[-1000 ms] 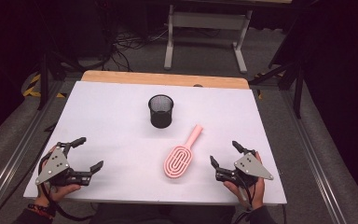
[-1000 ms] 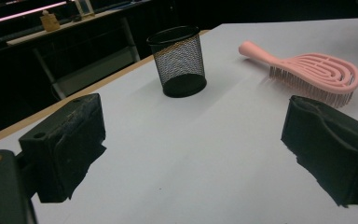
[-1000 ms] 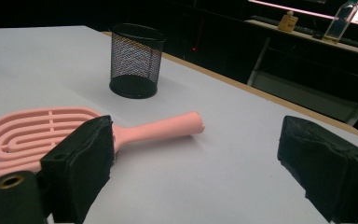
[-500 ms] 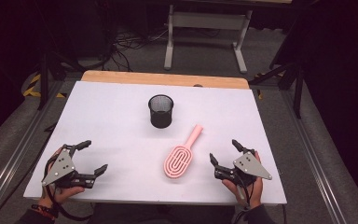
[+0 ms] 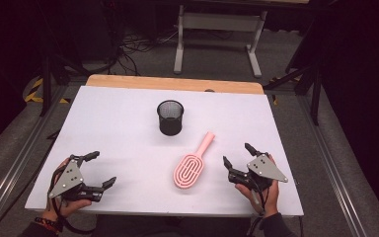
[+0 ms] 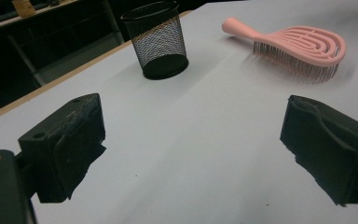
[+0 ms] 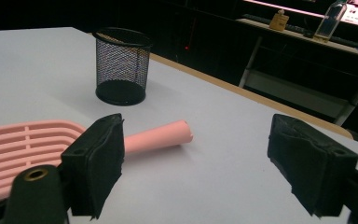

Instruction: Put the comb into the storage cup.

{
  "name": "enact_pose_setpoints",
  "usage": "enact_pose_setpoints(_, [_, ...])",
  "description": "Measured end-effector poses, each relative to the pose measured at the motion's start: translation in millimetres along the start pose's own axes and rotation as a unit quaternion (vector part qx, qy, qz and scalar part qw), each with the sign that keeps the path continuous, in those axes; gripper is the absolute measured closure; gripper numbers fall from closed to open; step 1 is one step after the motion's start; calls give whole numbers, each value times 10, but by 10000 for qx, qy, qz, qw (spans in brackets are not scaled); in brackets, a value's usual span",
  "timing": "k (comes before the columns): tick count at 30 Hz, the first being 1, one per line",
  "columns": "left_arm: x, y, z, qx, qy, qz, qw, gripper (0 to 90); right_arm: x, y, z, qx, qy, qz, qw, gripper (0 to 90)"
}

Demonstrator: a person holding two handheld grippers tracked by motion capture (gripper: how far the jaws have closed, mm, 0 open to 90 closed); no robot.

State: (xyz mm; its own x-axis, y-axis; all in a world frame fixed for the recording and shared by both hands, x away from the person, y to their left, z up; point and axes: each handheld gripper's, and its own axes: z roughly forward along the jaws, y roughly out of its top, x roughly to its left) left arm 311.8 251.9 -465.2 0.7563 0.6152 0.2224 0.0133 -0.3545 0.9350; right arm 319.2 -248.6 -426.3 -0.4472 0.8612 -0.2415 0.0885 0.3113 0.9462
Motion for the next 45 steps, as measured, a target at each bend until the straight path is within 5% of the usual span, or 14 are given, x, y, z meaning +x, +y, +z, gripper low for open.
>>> enact_pose_setpoints(5, [7, -7, 4, 8, -14, -27, 10000, 72, -21, 73, 35, -37, 21, -20, 10000, 270])
enact_pose_setpoints(8, [3, -5, 3, 16, -7, -8, 10000, 72, -38, 126, 72, -72, 87, 27, 9999, 441])
enact_pose_setpoints(23, [-8, -7, 6, 23, -21, 82, 10000, 81, -164, 267, 325, 174, 551, 263, 9980, 872])
enact_pose_setpoints(45, [-11, -15, 18, 64, -47, 76, 9999, 83, -71, 331, 497, 218, 675, -7, 9975, 897])
